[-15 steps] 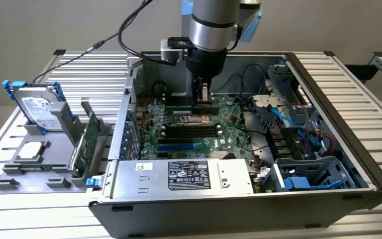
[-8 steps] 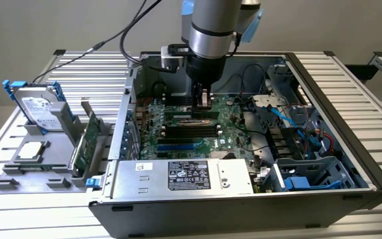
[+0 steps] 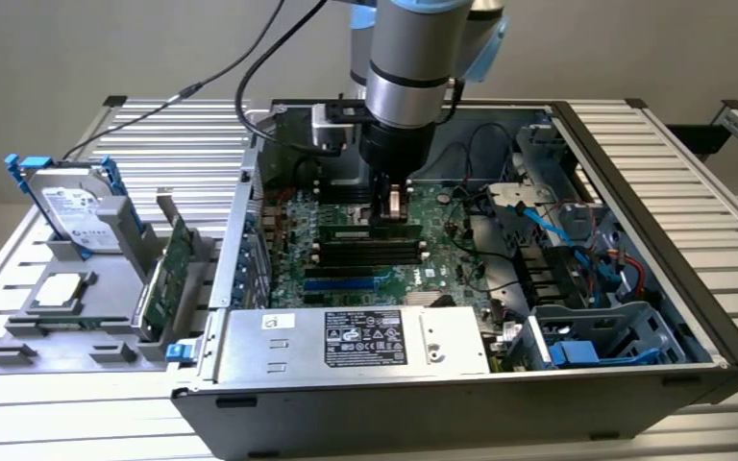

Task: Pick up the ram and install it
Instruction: 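Insert the ram into the slot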

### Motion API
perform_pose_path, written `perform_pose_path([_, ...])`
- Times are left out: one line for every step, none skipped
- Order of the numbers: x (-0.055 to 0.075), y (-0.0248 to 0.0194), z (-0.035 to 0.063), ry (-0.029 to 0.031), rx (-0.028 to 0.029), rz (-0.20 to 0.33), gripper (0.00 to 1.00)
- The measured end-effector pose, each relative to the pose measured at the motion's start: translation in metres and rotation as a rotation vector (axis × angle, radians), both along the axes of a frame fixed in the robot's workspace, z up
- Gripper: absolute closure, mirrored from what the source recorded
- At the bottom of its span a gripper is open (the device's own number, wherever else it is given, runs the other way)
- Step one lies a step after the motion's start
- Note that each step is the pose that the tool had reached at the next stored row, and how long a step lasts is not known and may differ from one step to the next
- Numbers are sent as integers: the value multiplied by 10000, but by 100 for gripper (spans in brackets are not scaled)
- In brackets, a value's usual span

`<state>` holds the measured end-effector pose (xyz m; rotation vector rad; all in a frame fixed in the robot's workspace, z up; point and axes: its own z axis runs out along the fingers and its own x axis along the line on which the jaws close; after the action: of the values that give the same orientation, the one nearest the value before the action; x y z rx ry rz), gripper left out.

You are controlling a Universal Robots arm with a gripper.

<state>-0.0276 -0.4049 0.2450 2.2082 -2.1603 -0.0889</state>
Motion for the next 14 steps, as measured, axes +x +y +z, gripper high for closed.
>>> perform_pose_path([1,-3,-18,0,1,0,86])
perform_pose_path([2,-7,-36,-1,1,1,86])
perform_pose_path([4,-11,-55,-1,0,2,86])
perform_pose_path([7,-17,-72,0,0,2,86])
perform_pose_path([11,-24,-84,0,-1,3,86])
perform_pose_path([14,-31,-92,1,-2,4,86])
perform_pose_path([16,-37,-96,0,-1,4,86])
perform_pose_path([17,-44,-98,-1,1,4,86])
perform_pose_path([18,-50,-99,-1,1,4,86])
perform_pose_path([18,-57,-100,0,0,4,86])
perform_pose_path([18,-63,-103,0,0,4,86])
perform_pose_path([18,-69,-106,0,-1,4,86])
perform_pose_path([18,-74,-112,0,0,5,86])
perform_pose_path([18,-76,-119,-1,2,6,86])
